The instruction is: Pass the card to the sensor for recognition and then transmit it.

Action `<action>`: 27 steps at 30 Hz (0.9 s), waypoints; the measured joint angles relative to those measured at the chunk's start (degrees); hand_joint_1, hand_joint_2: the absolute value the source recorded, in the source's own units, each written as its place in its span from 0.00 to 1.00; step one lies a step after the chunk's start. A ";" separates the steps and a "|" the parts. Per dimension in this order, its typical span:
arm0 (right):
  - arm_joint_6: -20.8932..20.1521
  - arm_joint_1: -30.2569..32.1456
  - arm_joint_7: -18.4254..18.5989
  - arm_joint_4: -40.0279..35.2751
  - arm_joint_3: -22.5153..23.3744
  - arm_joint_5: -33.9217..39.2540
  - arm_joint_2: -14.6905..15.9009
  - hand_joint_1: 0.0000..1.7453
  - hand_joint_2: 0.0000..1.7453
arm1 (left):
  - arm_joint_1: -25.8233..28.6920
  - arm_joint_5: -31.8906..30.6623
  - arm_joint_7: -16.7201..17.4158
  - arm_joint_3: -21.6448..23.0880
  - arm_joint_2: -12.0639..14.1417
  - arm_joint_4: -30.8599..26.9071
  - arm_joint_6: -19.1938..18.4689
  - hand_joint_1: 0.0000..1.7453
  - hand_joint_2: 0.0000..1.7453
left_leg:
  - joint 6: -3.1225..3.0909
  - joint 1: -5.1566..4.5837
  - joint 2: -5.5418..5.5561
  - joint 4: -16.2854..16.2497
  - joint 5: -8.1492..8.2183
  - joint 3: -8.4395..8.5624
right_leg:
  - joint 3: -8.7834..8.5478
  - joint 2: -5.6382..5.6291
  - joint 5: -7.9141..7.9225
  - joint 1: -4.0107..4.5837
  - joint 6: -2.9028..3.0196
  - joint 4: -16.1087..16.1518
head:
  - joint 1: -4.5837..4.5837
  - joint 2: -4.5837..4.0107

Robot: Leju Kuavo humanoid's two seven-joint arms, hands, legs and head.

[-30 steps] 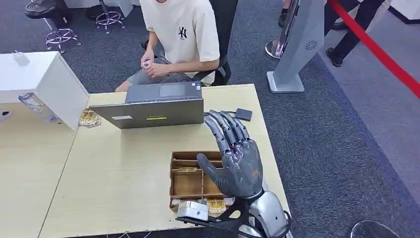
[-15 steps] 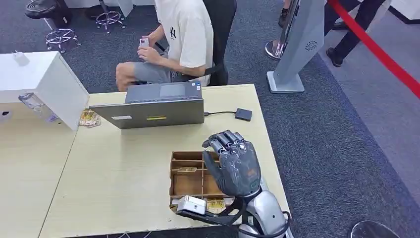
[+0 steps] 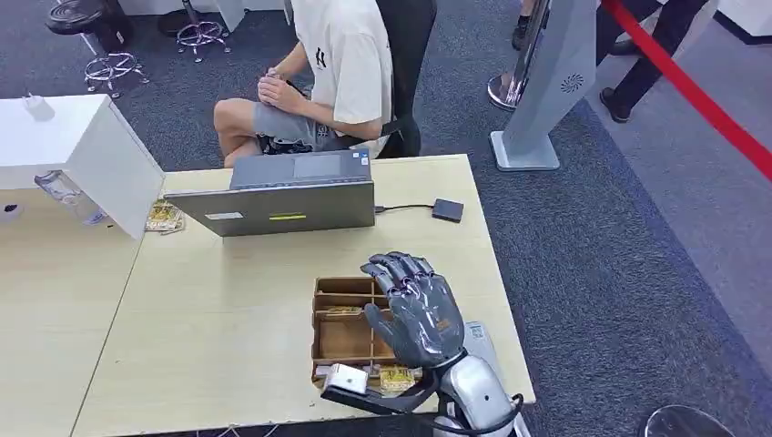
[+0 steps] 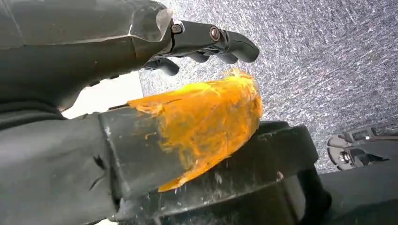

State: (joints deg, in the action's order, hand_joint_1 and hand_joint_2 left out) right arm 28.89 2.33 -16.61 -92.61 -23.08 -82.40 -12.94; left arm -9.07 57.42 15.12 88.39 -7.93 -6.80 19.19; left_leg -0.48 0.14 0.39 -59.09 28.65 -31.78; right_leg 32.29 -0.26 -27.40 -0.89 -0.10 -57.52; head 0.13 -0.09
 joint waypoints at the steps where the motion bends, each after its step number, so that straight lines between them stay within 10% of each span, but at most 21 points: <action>1: -0.04 -0.05 0.00 0.22 0.00 0.00 0.00 0.41 1.00 | 0.00 0.02 -0.04 0.02 0.04 0.00 0.00 0.00 0.00 | 0.00 0.00 0.00 0.00 0.00 0.00 | 0.00 0.00 0.00 0.00 0.00 0.00 | 0.00 0.00; 6: -0.11 -0.21 0.00 0.98 0.00 0.00 0.00 0.29 1.00 | 0.00 0.02 -0.04 0.00 0.24 0.00 -0.07 0.00 0.00 | 0.00 0.00 0.00 0.00 0.00 -0.01 | 0.00 0.00 0.00 0.00 0.00 0.00 | 0.00 0.00; 27: -1.01 1.67 3.26 0.20 1.25 -4.20 0.33 0.38 1.00 | 0.11 2.19 -0.24 0.00 1.29 0.00 -0.07 0.00 0.00 | 0.00 0.00 0.00 0.00 0.00 0.00 | 0.00 -0.01 0.00 0.00 0.00 0.00 | 0.00 0.00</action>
State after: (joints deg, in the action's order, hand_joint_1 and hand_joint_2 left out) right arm 27.89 4.00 -13.35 -92.41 -21.83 -86.60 -12.61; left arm -8.95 59.60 14.88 88.39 -6.64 -6.80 19.12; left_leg -0.48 0.14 0.38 -59.09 28.65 -31.77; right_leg 32.29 -0.27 -27.40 -0.89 -0.10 -57.52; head 0.13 -0.09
